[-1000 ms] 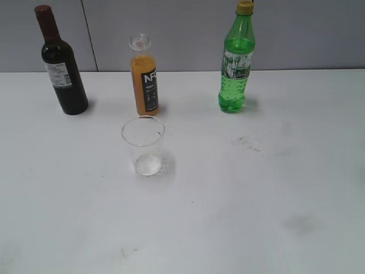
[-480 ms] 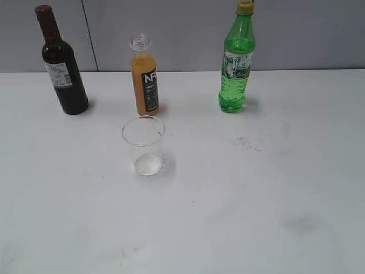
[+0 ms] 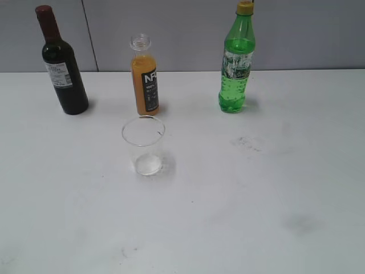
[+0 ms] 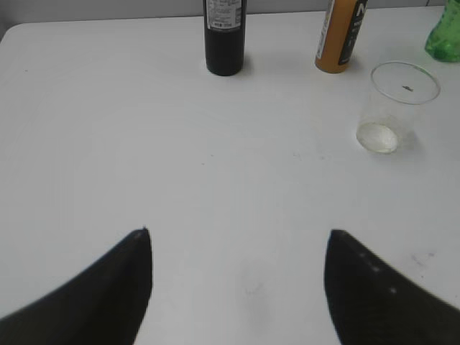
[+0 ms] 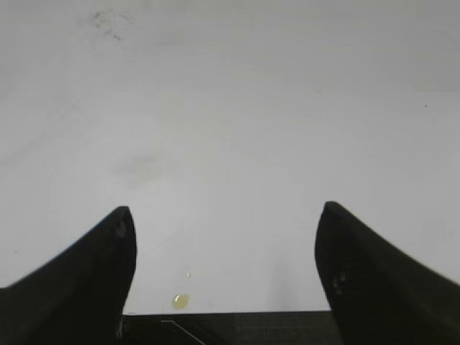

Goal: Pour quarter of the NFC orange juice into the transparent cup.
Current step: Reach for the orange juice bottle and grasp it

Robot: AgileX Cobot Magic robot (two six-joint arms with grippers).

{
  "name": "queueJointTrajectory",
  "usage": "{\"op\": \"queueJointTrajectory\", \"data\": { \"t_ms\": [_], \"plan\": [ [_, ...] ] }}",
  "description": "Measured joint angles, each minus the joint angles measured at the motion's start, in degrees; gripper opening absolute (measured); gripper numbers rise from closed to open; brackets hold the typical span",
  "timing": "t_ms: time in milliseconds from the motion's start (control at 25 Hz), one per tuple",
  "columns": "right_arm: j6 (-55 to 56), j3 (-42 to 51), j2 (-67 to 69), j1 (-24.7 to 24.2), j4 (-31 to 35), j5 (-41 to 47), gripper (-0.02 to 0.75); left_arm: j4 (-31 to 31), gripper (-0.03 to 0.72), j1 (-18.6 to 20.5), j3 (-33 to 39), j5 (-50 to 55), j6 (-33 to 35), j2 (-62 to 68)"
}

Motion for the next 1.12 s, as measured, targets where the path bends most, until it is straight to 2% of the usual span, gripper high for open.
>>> {"op": "queueJointTrajectory", "data": {
  "t_ms": [320,920,1120],
  "plan": [
    [0.1,7.5,-13.2,0.0,0.5,0.2,0.591,0.0,0.569,0.0,0.0,0.0,0.0,0.0],
    [0.7,7.9,-28.7,0.0,0.8,0.1,0.591,0.0,0.569,0.0,0.0,0.0,0.0,0.0],
    [0.7,7.9,-29.4,0.0,0.8,0.1,0.591,0.0,0.569,0.0,0.0,0.0,0.0,0.0]
  ]
}}
